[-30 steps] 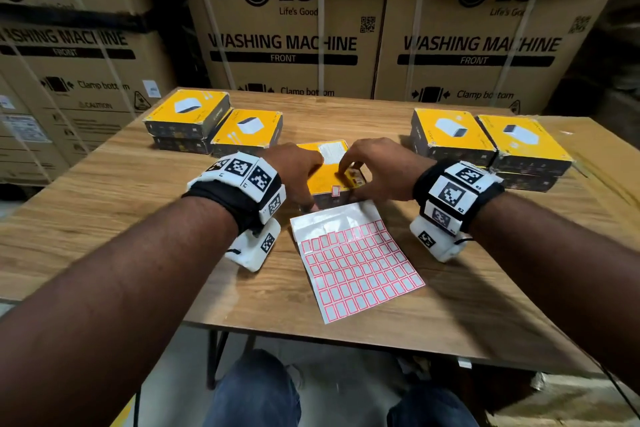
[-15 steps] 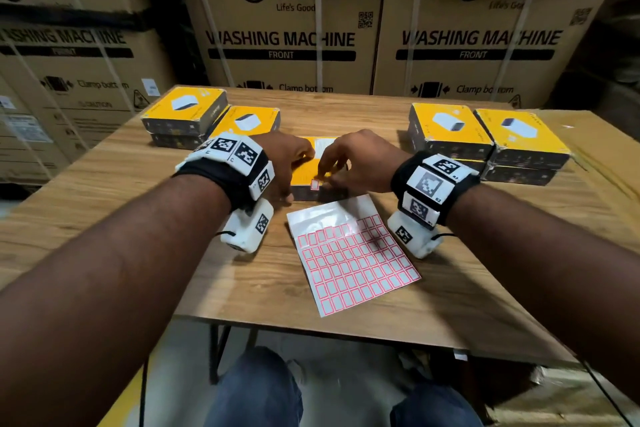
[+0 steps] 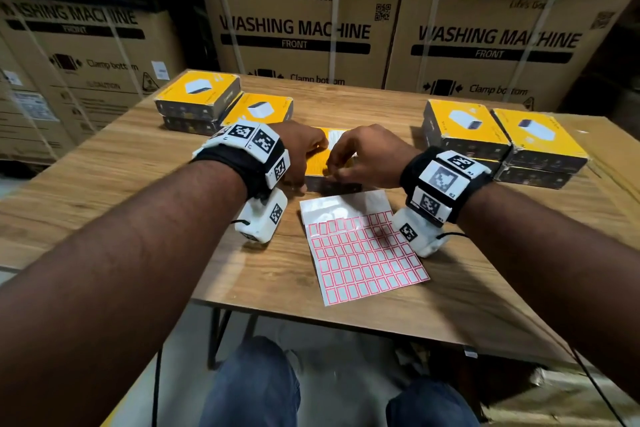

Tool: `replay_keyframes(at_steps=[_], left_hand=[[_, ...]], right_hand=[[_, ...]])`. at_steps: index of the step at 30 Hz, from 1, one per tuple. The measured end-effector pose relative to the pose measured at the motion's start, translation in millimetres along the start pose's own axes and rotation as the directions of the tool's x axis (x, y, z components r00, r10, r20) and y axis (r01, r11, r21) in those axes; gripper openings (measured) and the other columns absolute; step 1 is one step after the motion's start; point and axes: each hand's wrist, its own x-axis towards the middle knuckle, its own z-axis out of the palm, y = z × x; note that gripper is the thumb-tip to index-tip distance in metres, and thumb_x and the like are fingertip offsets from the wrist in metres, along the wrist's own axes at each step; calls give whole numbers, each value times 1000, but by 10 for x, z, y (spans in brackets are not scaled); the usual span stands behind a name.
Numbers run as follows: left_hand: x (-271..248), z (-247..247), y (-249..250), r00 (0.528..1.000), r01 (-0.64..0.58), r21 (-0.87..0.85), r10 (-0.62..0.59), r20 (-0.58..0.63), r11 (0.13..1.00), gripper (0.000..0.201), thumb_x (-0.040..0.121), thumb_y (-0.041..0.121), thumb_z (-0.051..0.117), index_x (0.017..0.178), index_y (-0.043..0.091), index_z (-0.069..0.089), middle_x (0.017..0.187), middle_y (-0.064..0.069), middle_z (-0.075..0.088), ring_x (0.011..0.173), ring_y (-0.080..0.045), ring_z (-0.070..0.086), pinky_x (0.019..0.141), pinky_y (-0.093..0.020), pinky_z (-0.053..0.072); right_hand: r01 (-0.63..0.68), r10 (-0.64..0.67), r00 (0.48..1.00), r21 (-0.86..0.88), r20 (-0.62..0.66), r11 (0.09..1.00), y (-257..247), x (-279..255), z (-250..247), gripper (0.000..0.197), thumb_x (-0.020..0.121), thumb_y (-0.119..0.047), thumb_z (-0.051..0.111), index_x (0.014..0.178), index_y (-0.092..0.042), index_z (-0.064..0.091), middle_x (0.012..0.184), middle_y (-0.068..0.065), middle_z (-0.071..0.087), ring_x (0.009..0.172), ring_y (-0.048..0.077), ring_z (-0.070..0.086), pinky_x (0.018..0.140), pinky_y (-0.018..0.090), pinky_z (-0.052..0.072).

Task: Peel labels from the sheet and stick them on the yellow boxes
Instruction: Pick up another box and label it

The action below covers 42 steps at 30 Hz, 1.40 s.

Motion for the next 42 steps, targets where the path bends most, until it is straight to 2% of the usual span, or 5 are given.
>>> replay_keyframes(at_steps=[10,14,24,33,42], left_hand=[[-33,-30,-7,1000,5,-57,-5,8,998,88,64,29,89,138,22,43,112,6,54,101,-16,54,81,-29,49],[-56,-39,-7,1000,8,-74,-8,-1,997,87,63,26,89,137,22,44,97,7,51,91,-15,56,72,-27,48],[-58,-64,11,1000,12,-106,-9,28,994,91,65,24,89,141,21,41,100,8,49,73,-5,51,57,-21,44],[-83,-64,13,1000,15,-110,-13,19,994,93,64,25,90,143,22,40,115,6,53,97,-12,52,71,-24,45],[-119,-78,47,1000,24,-90,-22,23,996,91,65,24,89,142,22,41,116,4,55,94,-14,58,73,-27,52]], right_hand=[[-41,39,997,32,59,999,-14,-7,-34,17,81,-33,73,68,-41,65,92,-10,72,90,11,63,82,39,53],[-43,38,995,51,90,998,-29,-26,-42,19,80,-31,75,67,-40,64,95,-9,72,91,11,63,83,37,54],[-49,48,998,15,41,999,-57,1,-17,9,83,-34,74,76,-35,68,90,-9,70,87,9,62,74,29,51],[-60,60,998,8,2,998,-28,36,4,4,81,-30,75,78,-27,74,87,-10,73,84,6,64,75,29,53],[-90,90,996,-18,-5,996,-23,67,33,9,79,-34,77,80,-24,75,84,-10,71,82,6,63,70,26,53]])
